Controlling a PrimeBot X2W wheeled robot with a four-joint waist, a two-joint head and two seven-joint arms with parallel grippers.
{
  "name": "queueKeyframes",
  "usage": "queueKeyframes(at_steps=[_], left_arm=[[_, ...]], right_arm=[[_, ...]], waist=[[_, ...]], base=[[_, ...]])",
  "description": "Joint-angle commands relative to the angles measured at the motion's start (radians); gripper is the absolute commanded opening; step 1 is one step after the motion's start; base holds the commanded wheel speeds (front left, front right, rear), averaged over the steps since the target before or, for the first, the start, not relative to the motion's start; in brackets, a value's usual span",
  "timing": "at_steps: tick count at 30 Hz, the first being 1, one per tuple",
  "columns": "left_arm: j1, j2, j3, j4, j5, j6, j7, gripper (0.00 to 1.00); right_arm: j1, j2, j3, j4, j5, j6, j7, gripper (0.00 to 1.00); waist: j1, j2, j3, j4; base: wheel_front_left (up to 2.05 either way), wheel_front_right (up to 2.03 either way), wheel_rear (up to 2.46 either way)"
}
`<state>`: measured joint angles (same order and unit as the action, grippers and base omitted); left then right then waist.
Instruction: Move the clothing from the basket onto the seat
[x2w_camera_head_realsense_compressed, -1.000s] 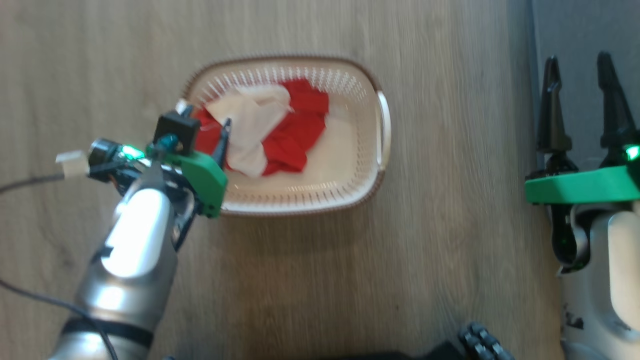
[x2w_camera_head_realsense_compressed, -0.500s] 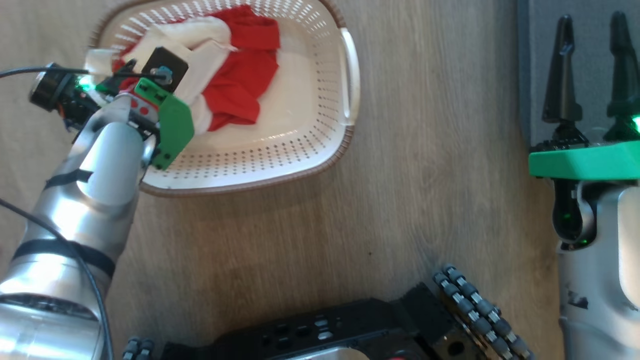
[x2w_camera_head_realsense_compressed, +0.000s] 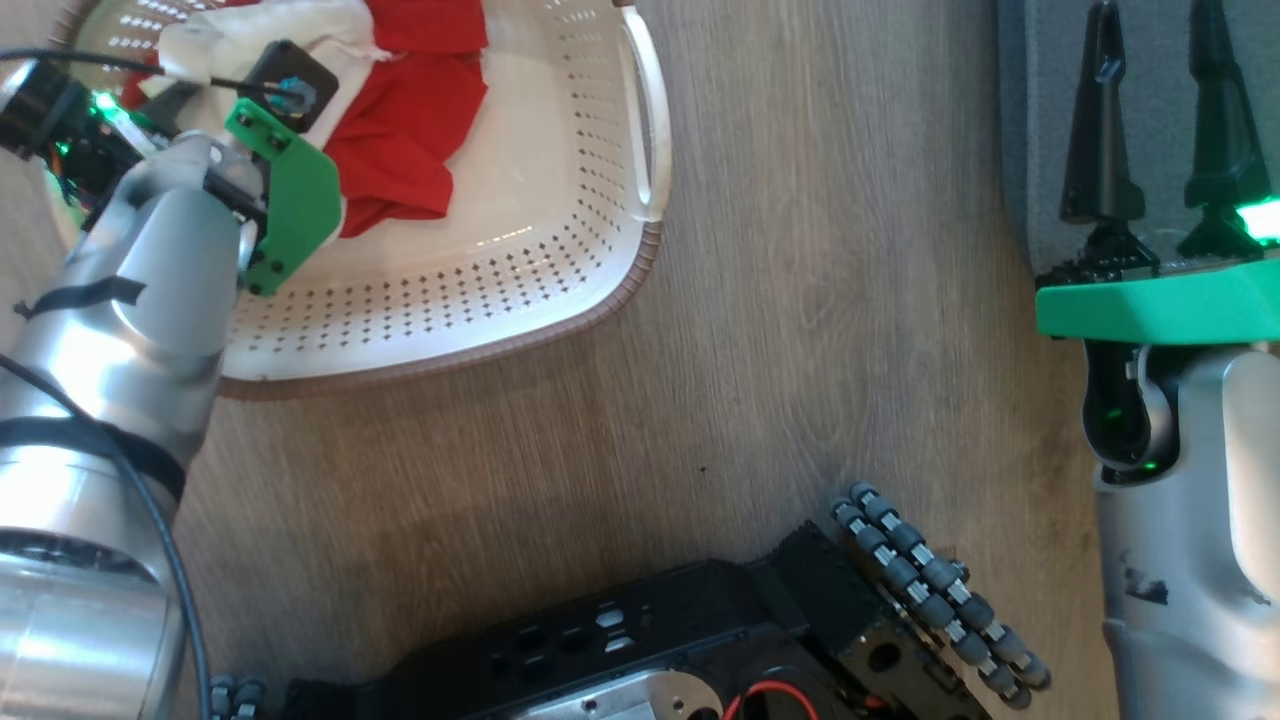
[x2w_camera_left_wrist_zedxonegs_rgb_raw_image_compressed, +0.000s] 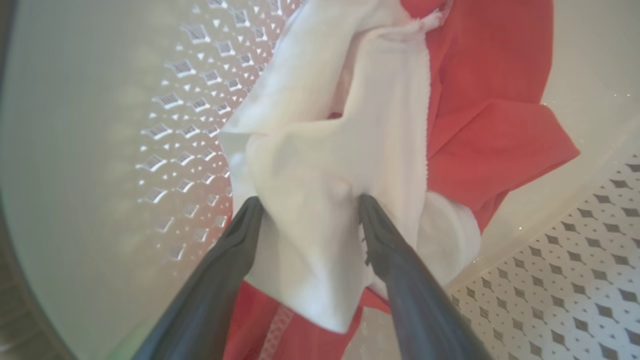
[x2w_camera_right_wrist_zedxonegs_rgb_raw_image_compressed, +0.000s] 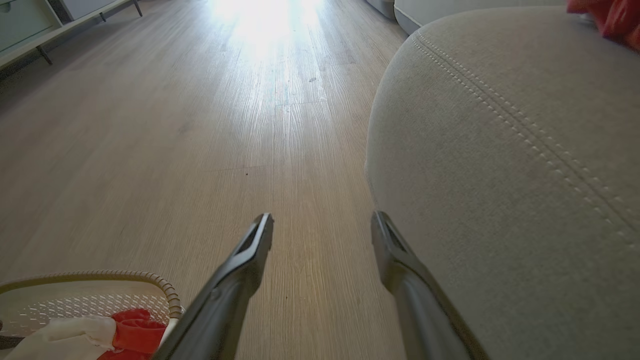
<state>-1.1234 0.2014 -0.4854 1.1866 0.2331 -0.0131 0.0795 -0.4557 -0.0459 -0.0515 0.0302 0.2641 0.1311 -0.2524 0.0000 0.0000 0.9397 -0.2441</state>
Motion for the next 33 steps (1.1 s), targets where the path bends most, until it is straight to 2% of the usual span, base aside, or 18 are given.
queueKeyframes(at_steps=[1, 7, 8, 9, 10, 16, 20, 25, 26, 33], left_arm=[[-0.011, 0.044, -0.001, 0.003, 0.015, 0.009, 0.010, 1.00], [-0.030, 0.055, -0.020, 0.028, 0.022, 0.012, 0.017, 1.00], [-0.033, 0.054, -0.023, 0.030, 0.021, 0.014, 0.015, 0.47], [-0.034, 0.052, -0.024, 0.032, 0.019, 0.013, 0.013, 0.04], [-0.034, 0.049, -0.025, 0.034, 0.016, 0.013, 0.008, 0.00], [-0.016, 0.006, -0.014, 0.034, -0.025, 0.013, -0.056, 0.00], [0.023, -0.046, 0.025, 0.027, -0.092, 0.011, -0.141, 0.00], [0.116, -0.093, 0.118, 0.030, -0.219, 0.003, -0.267, 0.00], [0.155, -0.102, 0.144, 0.030, -0.258, -0.011, -0.298, 0.00], [0.307, -0.115, 0.216, -0.032, -0.363, -0.037, -0.339, 0.00]], right_arm=[[0.022, -0.004, 0.024, -0.033, 0.022, 0.000, -0.009, 1.00], [0.026, -0.004, 0.031, -0.034, 0.051, 0.000, -0.009, 1.00], [0.027, -0.004, 0.031, -0.033, 0.055, 0.000, -0.009, 1.00], [0.028, -0.004, 0.029, -0.033, 0.061, 0.000, -0.009, 1.00], [0.028, -0.004, 0.029, -0.031, 0.065, 0.000, -0.009, 1.00], [0.034, -0.004, 0.016, -0.015, 0.071, 0.000, -0.009, 1.00], [0.054, -0.004, -0.007, 0.006, 0.055, 0.000, -0.009, 1.00], [0.099, -0.004, -0.050, 0.034, -0.003, 0.000, -0.009, 1.00], [0.118, -0.004, -0.061, 0.046, -0.025, 0.000, -0.009, 1.00], [0.199, -0.004, -0.086, 0.082, -0.087, 0.000, -0.009, 1.00]], waist=[[0.0000, 0.0000, 0.017, -0.014], [0.0000, 0.0000, 0.032, -0.026], [0.0000, 0.0000, 0.034, -0.027], [0.0000, 0.0000, 0.035, -0.027], [0.0000, 0.0000, 0.034, -0.028], [0.0000, 0.0000, -0.002, -0.013], [0.0000, 0.0000, -0.079, 0.022], [0.0000, 0.0000, -0.240, 0.080], [0.0000, 0.0000, -0.309, 0.098], [0.0000, 0.0000, -0.543, 0.162]], base=[[0.00, 0.00, 0.00], [0.00, 0.00, 0.00], [0.00, 0.00, 0.00], [0.00, 0.00, 0.00], [0.00, 0.00, 0.00], [0.00, 0.00, 0.00], [0.00, 0.00, 0.00], [0.00, 0.00, 0.00], [0.00, 0.00, 0.00], [0.00, 0.00, 0.00]])
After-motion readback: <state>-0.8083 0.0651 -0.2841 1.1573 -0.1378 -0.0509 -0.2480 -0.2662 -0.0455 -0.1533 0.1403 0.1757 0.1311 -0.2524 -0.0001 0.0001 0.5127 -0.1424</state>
